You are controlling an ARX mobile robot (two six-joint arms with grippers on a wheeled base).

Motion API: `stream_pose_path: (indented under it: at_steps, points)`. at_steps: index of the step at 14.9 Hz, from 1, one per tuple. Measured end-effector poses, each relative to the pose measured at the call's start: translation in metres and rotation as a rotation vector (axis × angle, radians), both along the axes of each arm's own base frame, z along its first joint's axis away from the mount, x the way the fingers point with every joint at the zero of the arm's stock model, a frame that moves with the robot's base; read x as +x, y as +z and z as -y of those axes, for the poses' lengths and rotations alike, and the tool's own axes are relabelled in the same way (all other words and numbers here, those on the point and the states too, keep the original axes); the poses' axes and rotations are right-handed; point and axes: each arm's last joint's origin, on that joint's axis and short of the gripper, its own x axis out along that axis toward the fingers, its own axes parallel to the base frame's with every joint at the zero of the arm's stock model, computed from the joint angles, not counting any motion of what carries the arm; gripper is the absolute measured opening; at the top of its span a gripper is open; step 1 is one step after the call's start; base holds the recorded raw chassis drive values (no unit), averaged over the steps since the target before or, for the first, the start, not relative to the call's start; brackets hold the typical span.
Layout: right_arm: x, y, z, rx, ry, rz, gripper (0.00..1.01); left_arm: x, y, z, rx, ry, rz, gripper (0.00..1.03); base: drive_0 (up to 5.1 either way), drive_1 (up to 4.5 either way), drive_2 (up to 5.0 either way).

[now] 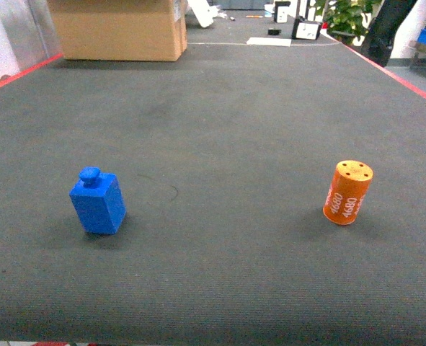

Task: Sort blue parts and orange caps into right shelf containers

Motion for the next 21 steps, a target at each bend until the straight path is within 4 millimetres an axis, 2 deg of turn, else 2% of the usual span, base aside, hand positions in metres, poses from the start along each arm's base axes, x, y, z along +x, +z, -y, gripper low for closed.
stream_pose_path:
  at_steps: [21]
  points:
    - [0.0, 0.0, 0.0, 0.0, 0.0, 0.0, 0.98, 0.0, 0.0, 0.0, 0.0, 0.0, 0.0, 0.98, 0.0, 0.0, 0.0]
